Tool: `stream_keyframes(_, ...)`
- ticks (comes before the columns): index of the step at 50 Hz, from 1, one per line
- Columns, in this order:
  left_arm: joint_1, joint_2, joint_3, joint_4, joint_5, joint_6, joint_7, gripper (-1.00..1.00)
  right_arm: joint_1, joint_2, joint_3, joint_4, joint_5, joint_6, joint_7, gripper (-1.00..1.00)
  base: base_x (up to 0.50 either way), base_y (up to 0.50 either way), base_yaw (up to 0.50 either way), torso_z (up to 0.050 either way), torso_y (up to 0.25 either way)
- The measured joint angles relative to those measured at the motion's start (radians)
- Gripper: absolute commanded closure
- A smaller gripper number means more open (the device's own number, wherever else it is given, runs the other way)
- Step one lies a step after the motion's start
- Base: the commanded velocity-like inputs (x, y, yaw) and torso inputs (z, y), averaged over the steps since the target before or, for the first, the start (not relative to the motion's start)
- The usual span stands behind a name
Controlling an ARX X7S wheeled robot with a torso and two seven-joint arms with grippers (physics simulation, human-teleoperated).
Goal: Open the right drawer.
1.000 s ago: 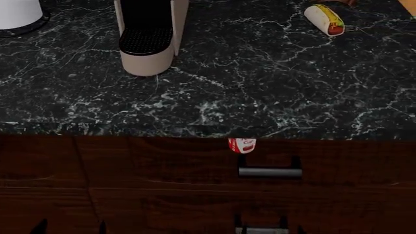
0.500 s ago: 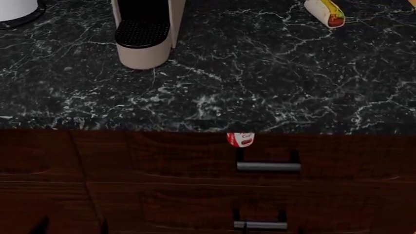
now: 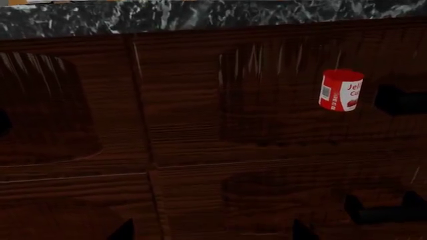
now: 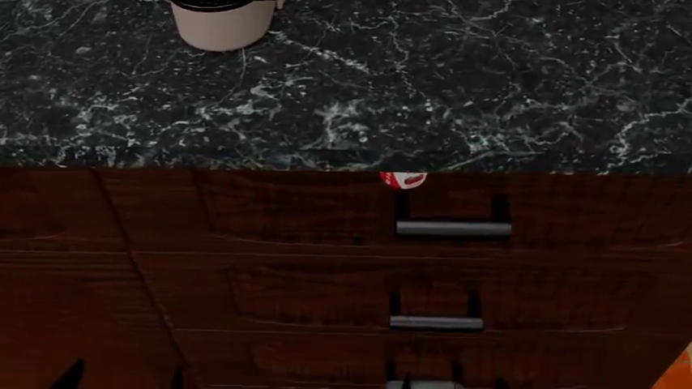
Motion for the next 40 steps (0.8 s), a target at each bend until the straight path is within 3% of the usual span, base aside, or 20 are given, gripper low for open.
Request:
stream_keyframes(17, 0.0, -0.007, 0.01, 0.003, -0.008, -0.001, -0.009, -1.0, 0.003, 0.008, -0.01, 0.001, 0.008, -0.001, 0.008, -1.0, 0.0, 0.0, 0.0, 0.0, -0.173)
stream_keyframes(40, -0.003, -0.013, 0.012, 0.0, -0.033, 0.004, -0.019, -1.0, 0.004, 0.018, -0.022, -0.005, 0.024, -0.01, 0.013, -1.0, 0.0, 0.0, 0.0, 0.0, -0.002)
